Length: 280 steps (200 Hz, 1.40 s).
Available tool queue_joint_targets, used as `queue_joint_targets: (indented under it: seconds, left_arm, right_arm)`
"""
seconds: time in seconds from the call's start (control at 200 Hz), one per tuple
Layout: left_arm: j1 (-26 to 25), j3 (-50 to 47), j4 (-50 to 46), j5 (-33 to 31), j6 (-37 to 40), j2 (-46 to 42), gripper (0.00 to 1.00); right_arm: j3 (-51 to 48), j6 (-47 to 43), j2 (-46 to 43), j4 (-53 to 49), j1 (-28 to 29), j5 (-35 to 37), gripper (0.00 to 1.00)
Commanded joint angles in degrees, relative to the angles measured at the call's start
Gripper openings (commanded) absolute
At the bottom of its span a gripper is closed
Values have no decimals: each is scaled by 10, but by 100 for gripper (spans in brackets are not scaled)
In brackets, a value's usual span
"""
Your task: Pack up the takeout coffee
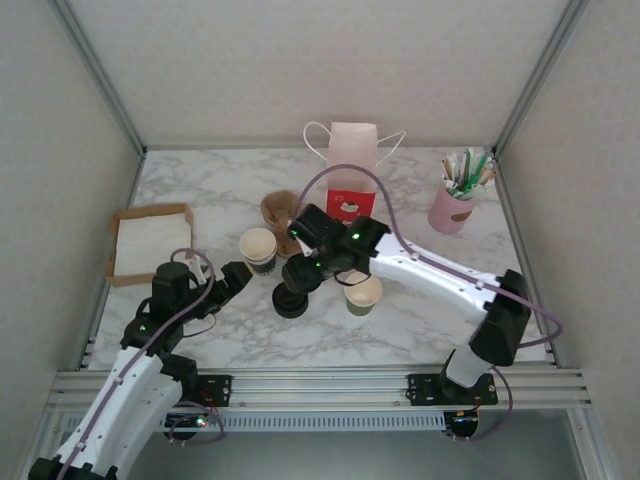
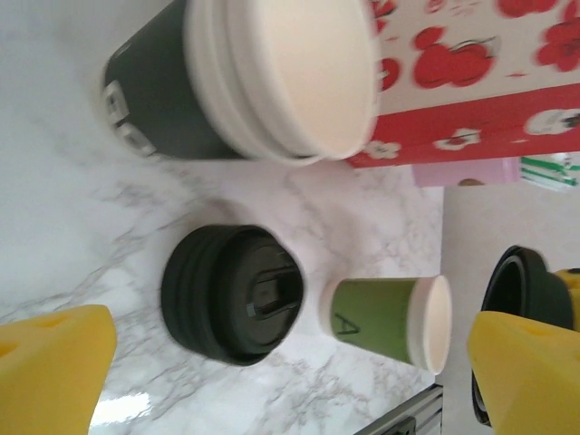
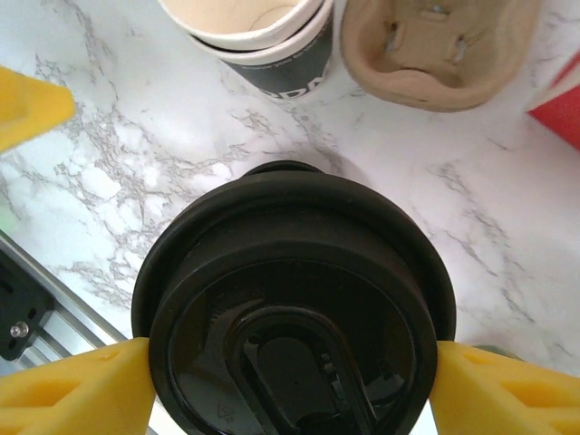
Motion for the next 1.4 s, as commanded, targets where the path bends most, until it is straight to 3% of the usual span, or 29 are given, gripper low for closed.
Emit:
queue_joint_targets:
  seconds: [0.0,0.3,0.496,0.756,1.397]
  left_arm:
    - [-34,43,-17,-61,-7,17,100]
    - [-201,112,51,-190,-21,113,100]
    - [-291,159,90,-259,0,211,100]
    - [-311,187,111,-270,28,293,100]
    - [-310,148,121,-298,42,234,100]
  right_arm:
    - [-33,6,-53,-31,-19,37,76]
    - [-150,17,-203,-69,-93,52,77]
    - [-201,23,-239,-95,-124,51,77]
    - [-204,23,-208,-95,-125,42,77]
    - [-142,-1,-101,-95,-124,20,77]
